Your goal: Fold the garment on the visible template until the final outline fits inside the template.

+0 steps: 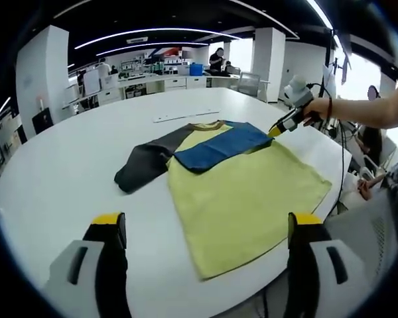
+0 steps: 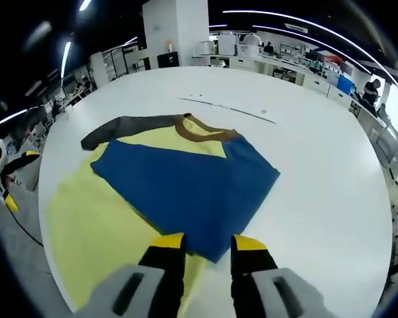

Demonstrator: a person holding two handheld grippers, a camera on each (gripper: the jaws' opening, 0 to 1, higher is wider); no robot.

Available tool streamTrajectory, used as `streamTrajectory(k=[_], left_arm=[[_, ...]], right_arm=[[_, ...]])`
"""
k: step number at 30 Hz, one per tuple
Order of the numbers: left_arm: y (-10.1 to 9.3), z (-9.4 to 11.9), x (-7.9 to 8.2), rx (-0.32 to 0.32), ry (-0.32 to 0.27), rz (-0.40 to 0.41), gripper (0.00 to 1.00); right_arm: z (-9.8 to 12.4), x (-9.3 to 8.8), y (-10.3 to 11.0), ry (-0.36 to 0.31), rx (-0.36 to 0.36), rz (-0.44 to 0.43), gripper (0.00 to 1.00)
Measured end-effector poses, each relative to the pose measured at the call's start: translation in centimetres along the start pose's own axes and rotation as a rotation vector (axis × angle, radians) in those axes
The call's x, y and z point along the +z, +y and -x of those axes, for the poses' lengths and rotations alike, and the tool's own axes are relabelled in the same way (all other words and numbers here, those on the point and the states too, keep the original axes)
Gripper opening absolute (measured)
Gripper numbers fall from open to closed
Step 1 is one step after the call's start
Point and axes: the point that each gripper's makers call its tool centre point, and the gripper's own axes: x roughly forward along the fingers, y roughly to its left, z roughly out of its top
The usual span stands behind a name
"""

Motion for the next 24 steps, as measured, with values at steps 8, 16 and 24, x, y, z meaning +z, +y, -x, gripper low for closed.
streamTrajectory(k=[8, 16, 24], left_arm=[[-0.6, 0.0, 0.1, -0.005, 0.006, -0.001, 0.98], [-0.4, 0.3, -0.1, 0.005, 0.015, 0.003, 0.97], [-0.4, 0.2, -0.3, 0.011, 0.022, 0.006, 0.97]], right_arm=[[-0.6, -1.3, -0.8, 0.014, -0.009, -0.038, 0.2], [-1.4, -1.7, -0.6, 0.003, 0.004, -0.113, 0.13], [-1.9, -1.7, -0.3, 0.028, -0.061, -0.157, 0.04]])
